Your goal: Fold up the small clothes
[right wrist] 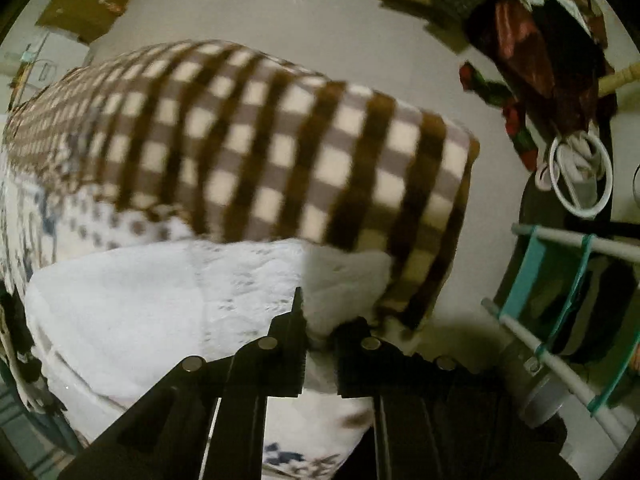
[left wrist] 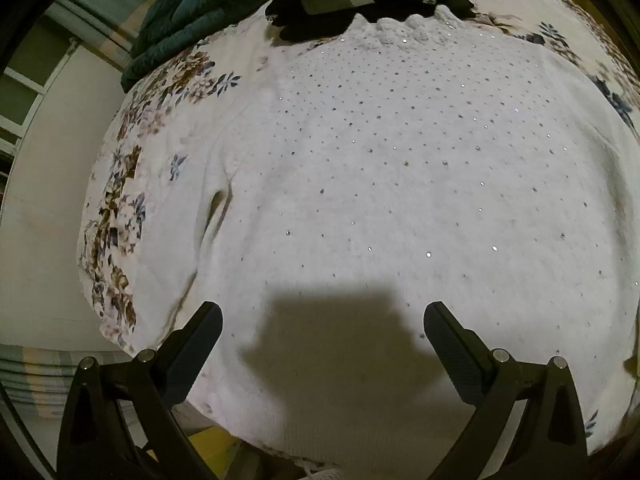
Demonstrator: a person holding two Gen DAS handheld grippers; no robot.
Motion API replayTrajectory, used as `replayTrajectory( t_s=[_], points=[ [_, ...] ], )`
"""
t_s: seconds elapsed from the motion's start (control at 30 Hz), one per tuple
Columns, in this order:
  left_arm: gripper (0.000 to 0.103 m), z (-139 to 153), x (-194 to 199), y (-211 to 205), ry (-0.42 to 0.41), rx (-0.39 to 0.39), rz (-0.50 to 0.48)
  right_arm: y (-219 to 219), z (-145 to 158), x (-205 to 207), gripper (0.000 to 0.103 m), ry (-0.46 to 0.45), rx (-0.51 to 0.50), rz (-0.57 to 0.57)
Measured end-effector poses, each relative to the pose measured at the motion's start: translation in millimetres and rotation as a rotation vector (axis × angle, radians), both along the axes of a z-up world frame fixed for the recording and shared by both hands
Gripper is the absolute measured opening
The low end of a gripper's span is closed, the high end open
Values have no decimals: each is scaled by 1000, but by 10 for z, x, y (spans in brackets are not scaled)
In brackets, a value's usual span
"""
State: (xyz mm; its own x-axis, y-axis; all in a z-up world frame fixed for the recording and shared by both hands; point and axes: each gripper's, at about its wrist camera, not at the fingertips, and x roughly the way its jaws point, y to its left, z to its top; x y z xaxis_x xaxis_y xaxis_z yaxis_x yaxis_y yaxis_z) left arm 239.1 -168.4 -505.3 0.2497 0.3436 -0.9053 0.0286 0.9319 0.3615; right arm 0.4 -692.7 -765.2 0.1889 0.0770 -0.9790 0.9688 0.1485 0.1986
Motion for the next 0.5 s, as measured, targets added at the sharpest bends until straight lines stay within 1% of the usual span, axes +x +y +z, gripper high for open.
replayTrajectory(
  t_s=[0.17,0.2,0.23,0.27,0.33,0.4,0.43,0.5],
  points=[
    [103,-60,69,135,-3,-36,30,-90,457,-86,9,-33,-126,63],
    [103,-64,78,168,-5,-44,37,-141,545,-111,9,-30,-150,66],
    [103,-68,82,220,-9,-53,44,-225,706,-79,9,-31,-173,69],
    [103,-73,86,258,-12,-59,49,-304,765,-106,9,-18,-208,76],
    [103,-100,95,351,-13,-71,62,-442,885,-81,8,-1,-248,79],
    [103,-116,112,436,-14,-81,75,-511,1041,32,8,8,-273,82],
    [103,-127,118,494,-14,-89,84,-524,1068,80,9,6,-282,88],
    [103,-135,137,589,-18,-98,97,-457,1204,277,9,-8,-309,125]
  ],
)
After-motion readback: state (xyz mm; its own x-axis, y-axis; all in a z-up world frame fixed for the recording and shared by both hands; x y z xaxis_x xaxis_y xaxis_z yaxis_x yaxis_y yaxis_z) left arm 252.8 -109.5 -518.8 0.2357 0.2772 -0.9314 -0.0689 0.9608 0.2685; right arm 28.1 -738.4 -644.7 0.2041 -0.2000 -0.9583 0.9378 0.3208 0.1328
